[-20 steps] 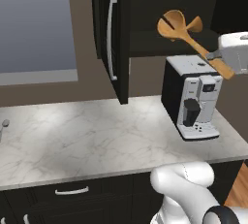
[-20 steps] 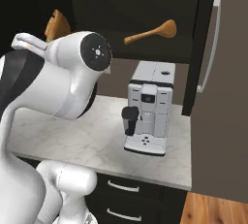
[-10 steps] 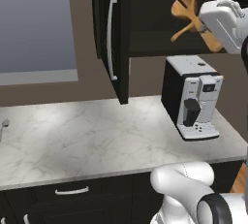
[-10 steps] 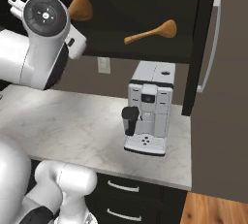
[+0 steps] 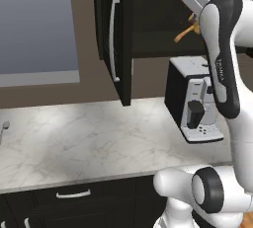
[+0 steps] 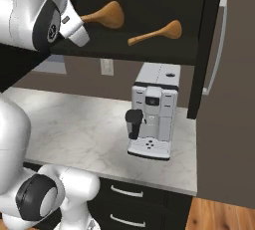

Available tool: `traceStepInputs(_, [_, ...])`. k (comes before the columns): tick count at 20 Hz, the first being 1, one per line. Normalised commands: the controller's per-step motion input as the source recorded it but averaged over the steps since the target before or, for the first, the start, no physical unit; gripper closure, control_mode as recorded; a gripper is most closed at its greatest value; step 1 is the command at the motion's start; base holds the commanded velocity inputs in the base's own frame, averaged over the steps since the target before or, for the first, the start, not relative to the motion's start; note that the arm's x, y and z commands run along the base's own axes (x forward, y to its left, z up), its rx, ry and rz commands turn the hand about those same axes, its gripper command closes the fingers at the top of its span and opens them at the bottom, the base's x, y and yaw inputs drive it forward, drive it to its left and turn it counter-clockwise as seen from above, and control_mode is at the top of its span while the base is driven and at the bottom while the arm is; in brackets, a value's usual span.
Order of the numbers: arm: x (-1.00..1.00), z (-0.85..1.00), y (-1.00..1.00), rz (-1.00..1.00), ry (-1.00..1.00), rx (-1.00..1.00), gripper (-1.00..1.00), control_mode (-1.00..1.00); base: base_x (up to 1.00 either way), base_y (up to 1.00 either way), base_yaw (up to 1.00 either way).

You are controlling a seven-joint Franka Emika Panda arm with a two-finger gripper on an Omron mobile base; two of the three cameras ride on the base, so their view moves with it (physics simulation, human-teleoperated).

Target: Organize the utensils by type. Pick up the wooden spoons from the counter and place them in the open cabinet. Then pick up the metallic utensils from the counter and place them in the open drawer.

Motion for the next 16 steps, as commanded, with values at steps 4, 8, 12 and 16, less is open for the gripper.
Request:
traceStepInputs(4, [0.40,-0.33,-0.19,-0.33,0.00,0.00,1.00,-1.00,0.00,0.00,0.00])
traceStepInputs(8, [0.43,-0.64,-0.11,-0.20,0.04,-0.03,1.00,-1.00,0.00,0.00,0.00])
traceStepInputs(12, [0.57,-0.34,-0.01,-0.05,0.00,-0.04,1.00,-1.00,0.00,0.00,0.00])
traceStepInputs(16, [0.65,-0.02,0.00,0.04,-0.10,0.00,1.00,-1.00,0.00,0.00,0.00])
